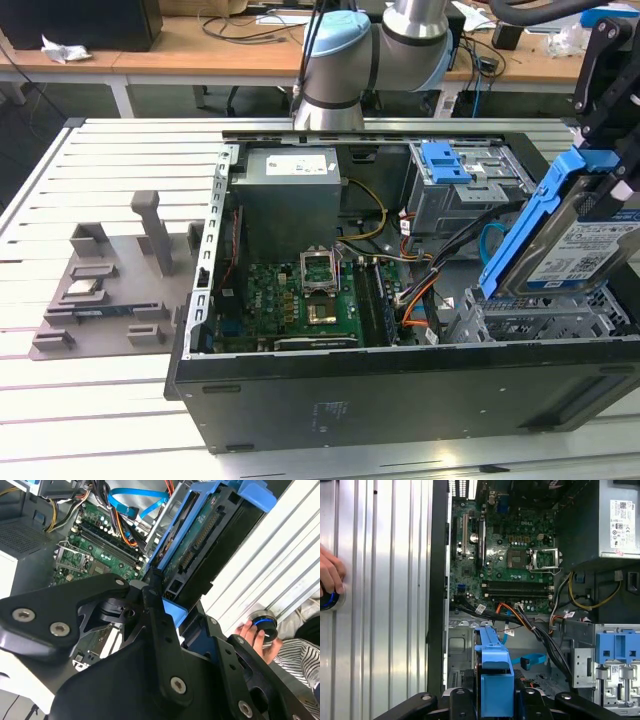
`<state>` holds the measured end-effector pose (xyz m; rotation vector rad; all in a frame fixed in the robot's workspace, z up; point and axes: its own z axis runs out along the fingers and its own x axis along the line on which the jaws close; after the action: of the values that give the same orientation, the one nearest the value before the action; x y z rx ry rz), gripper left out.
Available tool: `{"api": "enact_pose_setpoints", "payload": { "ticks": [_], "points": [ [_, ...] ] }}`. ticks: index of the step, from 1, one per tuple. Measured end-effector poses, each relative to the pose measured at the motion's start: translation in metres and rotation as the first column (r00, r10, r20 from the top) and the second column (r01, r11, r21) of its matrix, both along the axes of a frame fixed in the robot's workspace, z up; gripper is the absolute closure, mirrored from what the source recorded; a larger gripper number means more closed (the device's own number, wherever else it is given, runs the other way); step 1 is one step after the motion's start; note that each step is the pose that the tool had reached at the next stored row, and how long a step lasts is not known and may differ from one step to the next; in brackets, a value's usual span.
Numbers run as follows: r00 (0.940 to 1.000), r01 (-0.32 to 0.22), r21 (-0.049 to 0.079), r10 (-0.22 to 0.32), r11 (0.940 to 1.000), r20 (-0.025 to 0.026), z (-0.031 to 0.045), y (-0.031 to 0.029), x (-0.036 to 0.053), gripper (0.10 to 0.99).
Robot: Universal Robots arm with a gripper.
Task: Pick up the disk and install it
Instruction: 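Pick up the disk, then insert the disk into the insertion slot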
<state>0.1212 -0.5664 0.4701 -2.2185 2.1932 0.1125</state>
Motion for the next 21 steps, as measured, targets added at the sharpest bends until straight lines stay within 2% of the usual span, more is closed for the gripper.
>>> {"api": "enact_pose_setpoints", "payload": {
  "ticks": [8, 13, 16, 21],
  "points": [
    [1.0, 0.0, 0.0, 0.0, 1.0, 0.0, -0.001, 0.0, 0.0, 0.718],
    [1.0, 0.0, 0.0, 0.0, 1.0, -0.0003, -0.0088, 0.0027, 0.0043, 0.718],
    [1.0, 0.0, 0.0, 0.0, 1.0, -0.0003, -0.0173, 0.0078, 0.0046, 0.718],
    [1.0, 0.0, -0.002, 0.0, 1.0, -0.0008, -0.025, 0.008, 0.0044, 0.718]
  ]
}}
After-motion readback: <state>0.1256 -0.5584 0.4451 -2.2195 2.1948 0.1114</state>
